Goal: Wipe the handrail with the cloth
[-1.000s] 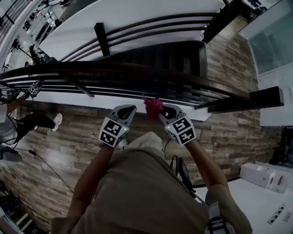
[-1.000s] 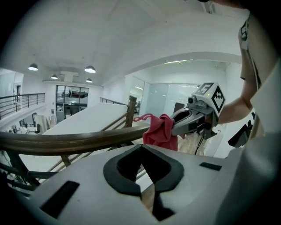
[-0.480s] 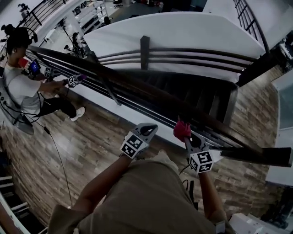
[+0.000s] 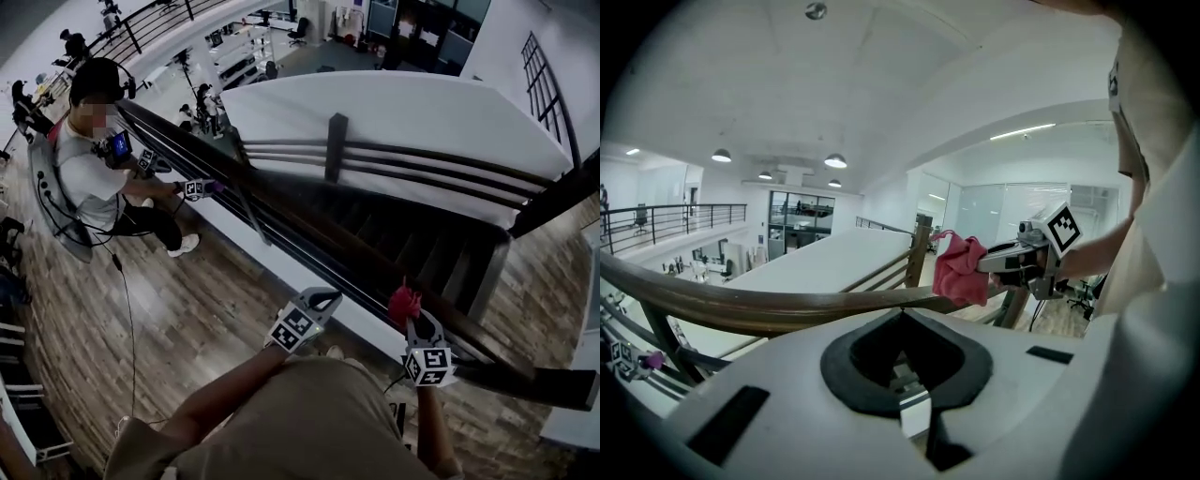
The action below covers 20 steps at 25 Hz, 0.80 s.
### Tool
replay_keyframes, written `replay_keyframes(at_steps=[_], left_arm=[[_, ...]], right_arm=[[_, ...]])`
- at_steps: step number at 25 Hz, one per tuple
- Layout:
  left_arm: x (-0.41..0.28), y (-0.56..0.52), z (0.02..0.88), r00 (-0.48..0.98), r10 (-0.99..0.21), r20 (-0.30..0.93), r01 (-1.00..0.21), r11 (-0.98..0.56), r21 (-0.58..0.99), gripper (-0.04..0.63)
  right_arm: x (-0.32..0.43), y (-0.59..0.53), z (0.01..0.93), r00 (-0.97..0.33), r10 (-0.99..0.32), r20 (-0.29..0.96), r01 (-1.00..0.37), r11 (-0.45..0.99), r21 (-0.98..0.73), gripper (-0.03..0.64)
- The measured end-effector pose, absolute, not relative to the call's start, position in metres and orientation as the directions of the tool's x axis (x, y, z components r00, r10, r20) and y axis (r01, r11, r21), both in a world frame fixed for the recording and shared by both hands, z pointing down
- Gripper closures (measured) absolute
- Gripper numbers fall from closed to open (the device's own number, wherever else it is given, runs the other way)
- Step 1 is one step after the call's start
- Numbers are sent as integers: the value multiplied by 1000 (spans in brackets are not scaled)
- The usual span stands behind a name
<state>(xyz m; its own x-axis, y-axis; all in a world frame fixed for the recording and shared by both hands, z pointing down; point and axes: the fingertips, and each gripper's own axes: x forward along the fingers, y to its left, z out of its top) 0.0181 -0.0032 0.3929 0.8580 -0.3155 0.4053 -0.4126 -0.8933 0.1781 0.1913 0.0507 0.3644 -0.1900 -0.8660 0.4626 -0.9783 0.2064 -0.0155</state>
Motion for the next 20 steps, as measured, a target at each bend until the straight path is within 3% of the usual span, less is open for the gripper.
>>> replay_keyframes(at_steps=[14,20], left_arm=[[91,19,420,784,-429,448,-544,-823,164,578],[95,25,421,762,-453,463,-573,-804,158,578]], right_arm=[[276,84,405,-262,-848,461,-955,295,-1,557],[278,81,404,-298,-844,446,-945,327,-11,557]])
